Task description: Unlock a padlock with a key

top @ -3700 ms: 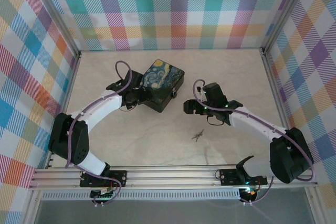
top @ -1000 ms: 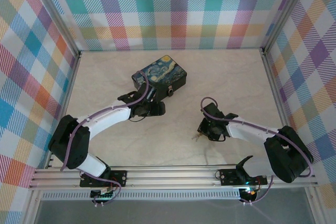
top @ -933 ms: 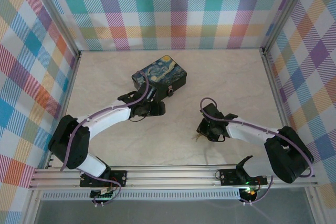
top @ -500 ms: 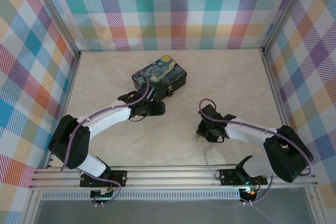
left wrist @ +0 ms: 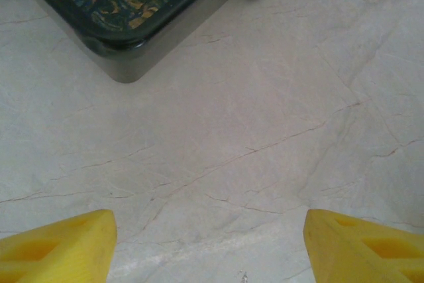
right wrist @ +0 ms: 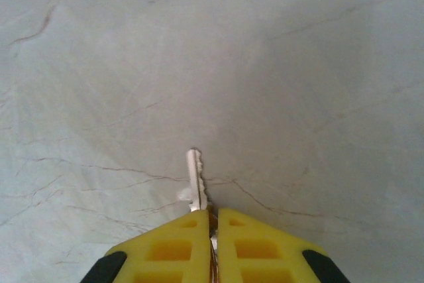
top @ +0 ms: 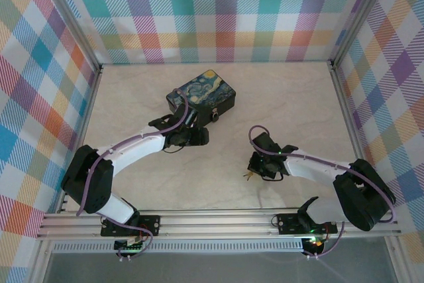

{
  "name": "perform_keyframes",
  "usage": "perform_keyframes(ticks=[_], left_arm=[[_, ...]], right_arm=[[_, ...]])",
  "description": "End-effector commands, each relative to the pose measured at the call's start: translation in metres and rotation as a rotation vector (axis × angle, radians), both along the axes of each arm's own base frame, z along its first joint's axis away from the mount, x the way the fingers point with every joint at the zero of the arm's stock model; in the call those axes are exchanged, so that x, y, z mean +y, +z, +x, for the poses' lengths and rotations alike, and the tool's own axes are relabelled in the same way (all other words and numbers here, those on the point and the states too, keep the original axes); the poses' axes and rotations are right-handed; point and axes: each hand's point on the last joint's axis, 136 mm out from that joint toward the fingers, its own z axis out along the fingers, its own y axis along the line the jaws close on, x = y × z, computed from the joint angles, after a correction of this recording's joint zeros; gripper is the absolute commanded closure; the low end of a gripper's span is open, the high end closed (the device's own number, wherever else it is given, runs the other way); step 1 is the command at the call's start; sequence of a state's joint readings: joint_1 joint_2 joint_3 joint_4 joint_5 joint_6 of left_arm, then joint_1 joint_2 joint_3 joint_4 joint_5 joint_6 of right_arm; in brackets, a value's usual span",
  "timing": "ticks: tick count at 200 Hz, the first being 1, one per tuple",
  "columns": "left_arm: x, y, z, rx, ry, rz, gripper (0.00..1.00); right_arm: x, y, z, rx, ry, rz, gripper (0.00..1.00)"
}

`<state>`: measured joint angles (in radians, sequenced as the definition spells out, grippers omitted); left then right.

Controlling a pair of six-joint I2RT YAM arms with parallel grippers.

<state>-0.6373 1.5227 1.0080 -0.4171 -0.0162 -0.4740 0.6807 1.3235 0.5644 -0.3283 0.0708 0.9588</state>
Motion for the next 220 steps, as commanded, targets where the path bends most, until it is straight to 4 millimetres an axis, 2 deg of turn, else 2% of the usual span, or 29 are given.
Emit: perform_keyframes(ticks=[1,66,120,151,155,180,220], left_arm=[[-0.010,0.006,0.000,0.009,-0.026,-0.017,0.26],[-0.024,0.012,0.003,0.037,-0.040,-0.062,0.26],[-0.079,0.023,-0.015,0.168,-0.184,-0.346,0.26],[-0.092,0.026,-0.023,0.255,-0.159,-0.450,0.26],[-0.095,0.030,-0.019,0.240,-0.154,-0.472,0.26],[-0.088,0.032,-0.011,0.215,-0.084,-0.449,0.25],[-0.051,0.037,-0.001,0.151,-0.004,-0.309,0.25]], right_arm=[[0.013,0.012,0.008,-0.125,0.158,0.024,0.94],[0.026,0.043,0.010,-0.341,0.334,0.113,1.00],[0.035,0.081,0.006,-0.508,0.459,0.192,1.00],[0.036,0.094,0.009,-0.510,0.449,0.230,1.00],[0.037,0.095,0.011,-0.509,0.444,0.232,1.00],[0.039,0.088,0.018,-0.474,0.450,0.198,0.99],[0.027,0.049,0.025,-0.337,0.394,0.102,0.98]])
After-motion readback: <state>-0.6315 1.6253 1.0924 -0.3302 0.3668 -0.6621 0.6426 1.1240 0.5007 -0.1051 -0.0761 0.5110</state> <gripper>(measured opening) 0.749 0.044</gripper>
